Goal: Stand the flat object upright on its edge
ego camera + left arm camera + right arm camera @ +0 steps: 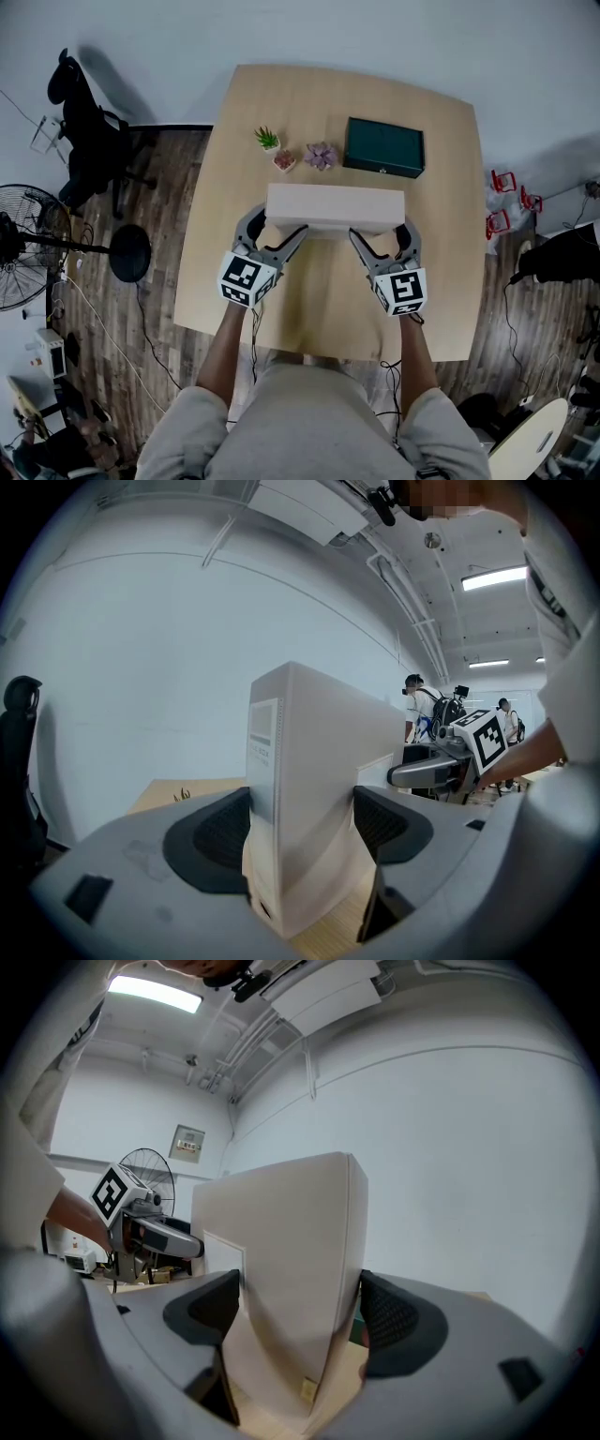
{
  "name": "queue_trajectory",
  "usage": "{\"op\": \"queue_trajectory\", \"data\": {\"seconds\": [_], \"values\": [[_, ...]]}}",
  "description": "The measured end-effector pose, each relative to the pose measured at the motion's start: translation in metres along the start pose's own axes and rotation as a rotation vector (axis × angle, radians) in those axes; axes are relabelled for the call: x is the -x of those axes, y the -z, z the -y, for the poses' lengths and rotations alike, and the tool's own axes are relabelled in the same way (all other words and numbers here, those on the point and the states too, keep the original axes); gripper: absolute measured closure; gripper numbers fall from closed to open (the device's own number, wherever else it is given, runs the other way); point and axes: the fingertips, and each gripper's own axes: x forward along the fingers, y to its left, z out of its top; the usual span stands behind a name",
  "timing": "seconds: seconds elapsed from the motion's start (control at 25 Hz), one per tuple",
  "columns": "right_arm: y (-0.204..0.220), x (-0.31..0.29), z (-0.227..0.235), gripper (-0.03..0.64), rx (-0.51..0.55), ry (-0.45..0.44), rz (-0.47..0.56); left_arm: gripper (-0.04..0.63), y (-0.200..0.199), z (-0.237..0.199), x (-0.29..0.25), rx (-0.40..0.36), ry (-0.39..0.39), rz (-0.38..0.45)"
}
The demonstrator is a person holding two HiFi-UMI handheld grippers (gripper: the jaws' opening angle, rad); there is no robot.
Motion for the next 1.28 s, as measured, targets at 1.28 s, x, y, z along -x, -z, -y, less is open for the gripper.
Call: {"op": "queue_trajectory", "data": {"seconds": [1.28], "values": [[0.016, 0.022, -0.006, 0.248, -0.041, 0.026, -0.041, 0.27, 0.015, 0.0, 0.024, 0.02, -0.068, -0.032]]}}
